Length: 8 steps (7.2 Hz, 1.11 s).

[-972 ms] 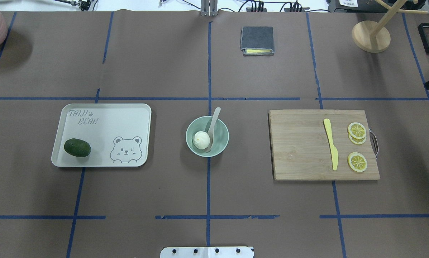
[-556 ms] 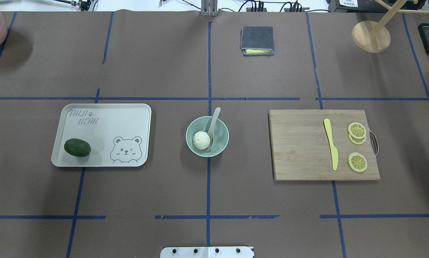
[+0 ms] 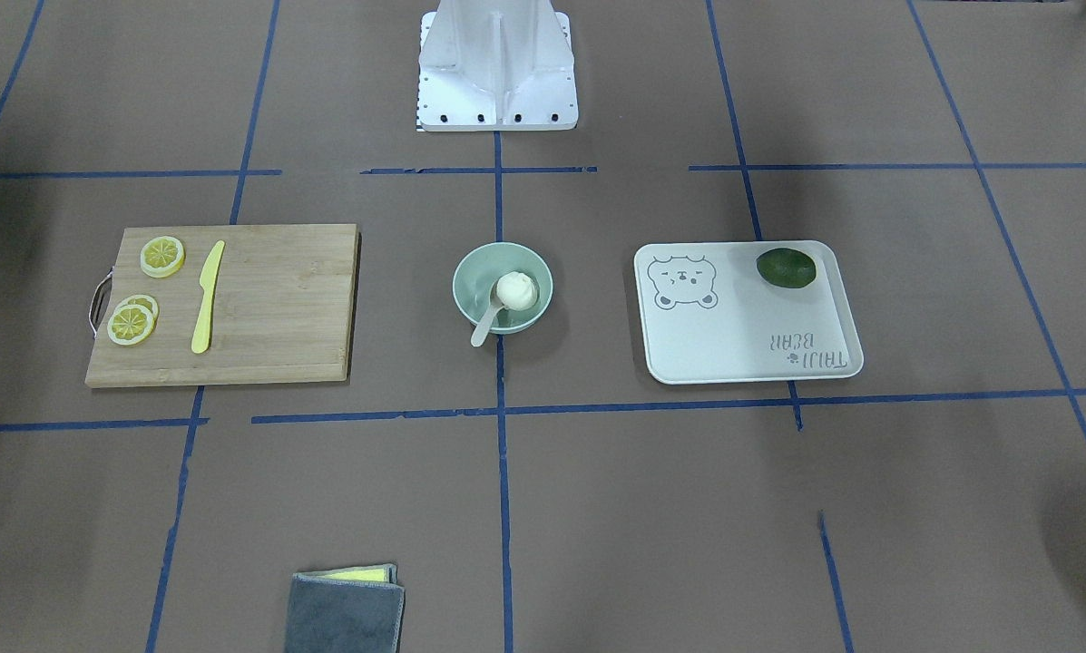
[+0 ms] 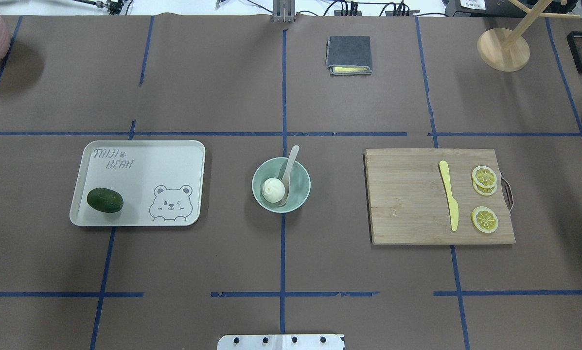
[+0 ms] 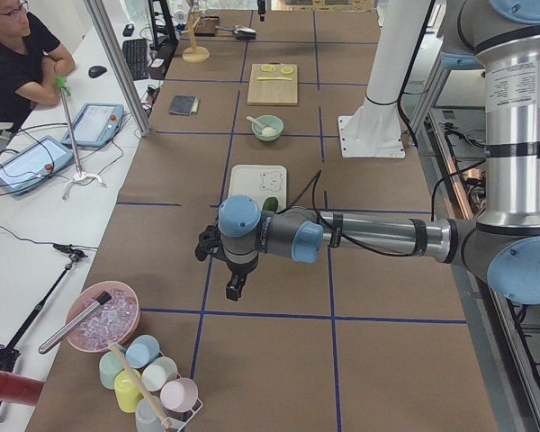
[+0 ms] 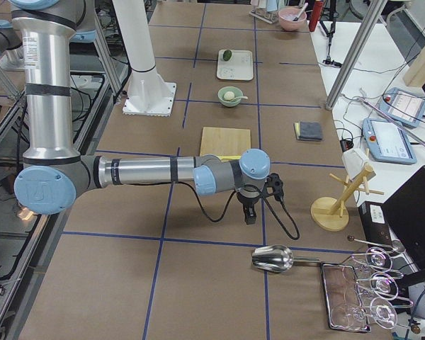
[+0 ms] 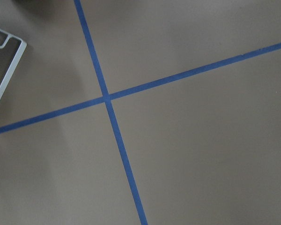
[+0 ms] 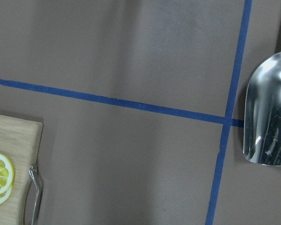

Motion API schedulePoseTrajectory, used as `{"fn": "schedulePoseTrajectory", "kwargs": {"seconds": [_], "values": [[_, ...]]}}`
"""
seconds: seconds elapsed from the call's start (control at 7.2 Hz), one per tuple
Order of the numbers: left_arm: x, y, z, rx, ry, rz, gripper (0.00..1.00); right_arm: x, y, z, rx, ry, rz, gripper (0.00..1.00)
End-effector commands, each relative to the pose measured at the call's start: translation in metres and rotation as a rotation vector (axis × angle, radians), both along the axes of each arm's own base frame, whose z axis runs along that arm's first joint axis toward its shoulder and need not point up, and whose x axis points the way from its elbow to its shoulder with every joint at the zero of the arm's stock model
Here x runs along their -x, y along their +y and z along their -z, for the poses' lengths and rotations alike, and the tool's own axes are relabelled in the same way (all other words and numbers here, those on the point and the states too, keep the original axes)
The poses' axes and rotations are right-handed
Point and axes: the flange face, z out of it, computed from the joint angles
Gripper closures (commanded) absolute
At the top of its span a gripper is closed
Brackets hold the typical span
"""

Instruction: Put spoon and bun in bowl

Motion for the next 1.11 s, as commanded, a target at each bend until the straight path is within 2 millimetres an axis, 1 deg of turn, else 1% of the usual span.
{"fn": "schedulePoseTrajectory", "kwargs": {"seconds": [0.0,0.14,0.28,0.42,0.56,0.69,0.83,0.97], "values": [[0.0,0.014,-0.009,-0.008,0.009,-0.005,0.0,-0.001,0.01,-0.012,0.006,0.007,0.014,0.0],[0.0,0.009,-0.013,-0.045,0.006,-0.003,0.0,-0.001,0.01,-0.011,0.002,0.007,0.013,0.0],[-0.001,-0.004,-0.009,-0.052,0.005,-0.006,0.0,-0.002,0.011,-0.006,-0.011,0.007,0.012,0.0],[-0.001,-0.007,-0.009,-0.05,0.003,-0.008,0.0,-0.004,0.015,-0.009,-0.002,0.008,0.009,0.0],[-0.001,-0.003,-0.013,-0.038,0.004,-0.007,0.0,-0.006,0.019,-0.005,-0.018,0.025,0.006,0.0],[0.001,0.004,-0.012,-0.007,0.005,-0.004,0.0,-0.007,0.015,-0.002,-0.023,0.044,0.001,0.0],[0.002,0.002,-0.003,0.046,0.001,-0.001,0.0,0.001,0.015,0.0,-0.012,0.051,0.018,0.0],[0.002,0.0,0.003,0.063,-0.001,-0.001,0.0,-0.001,0.015,0.004,-0.017,0.053,0.014,0.0]]}}
